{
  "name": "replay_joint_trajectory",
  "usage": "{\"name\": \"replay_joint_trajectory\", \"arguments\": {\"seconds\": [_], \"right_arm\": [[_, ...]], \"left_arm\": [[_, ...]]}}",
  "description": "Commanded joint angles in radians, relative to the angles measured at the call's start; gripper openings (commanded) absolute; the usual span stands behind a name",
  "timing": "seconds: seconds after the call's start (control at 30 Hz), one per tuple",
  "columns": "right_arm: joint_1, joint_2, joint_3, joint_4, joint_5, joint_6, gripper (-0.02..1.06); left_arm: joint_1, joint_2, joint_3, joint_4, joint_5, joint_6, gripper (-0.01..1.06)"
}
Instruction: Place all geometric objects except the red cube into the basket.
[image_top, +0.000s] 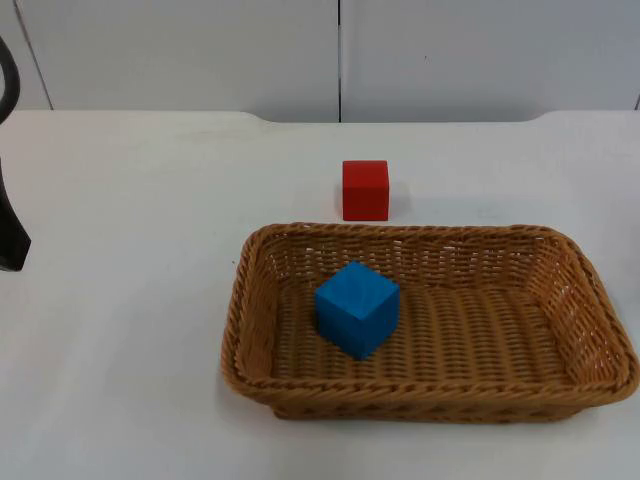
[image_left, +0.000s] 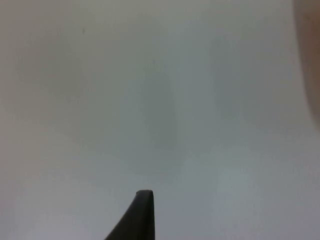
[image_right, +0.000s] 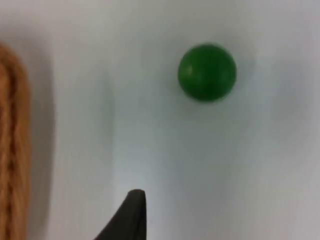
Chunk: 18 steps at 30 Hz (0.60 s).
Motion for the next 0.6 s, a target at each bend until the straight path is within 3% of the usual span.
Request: {"name": "replay_joint_trajectory", "arguments": {"seconds": [0.0,0.13,0.27,0.57], "right_arm": [[-0.007,0.075,-0.059,0.011,-0.037,-0.023,1.05],[-0.007,0.179,-0.113,0.011,-0.111,-0.033,1.05],[-0.015,0.289,-0.179,0.013,-0.123,-0.069,1.05],[-0.015,0.455,-0.208,0.041,-0.231,-0.107,1.05]], "left_arm": [[0.002,-0.008,0.004,0.003,-0.009,0.001,1.05],[0.002,-0.008,0.004,0.003,-0.009,0.001,1.05],[0.002,-0.008,0.004,0.003,-0.009,0.001,1.05],[0.002,-0.008,0.004,0.008,-0.009,0.001,1.05]]}}
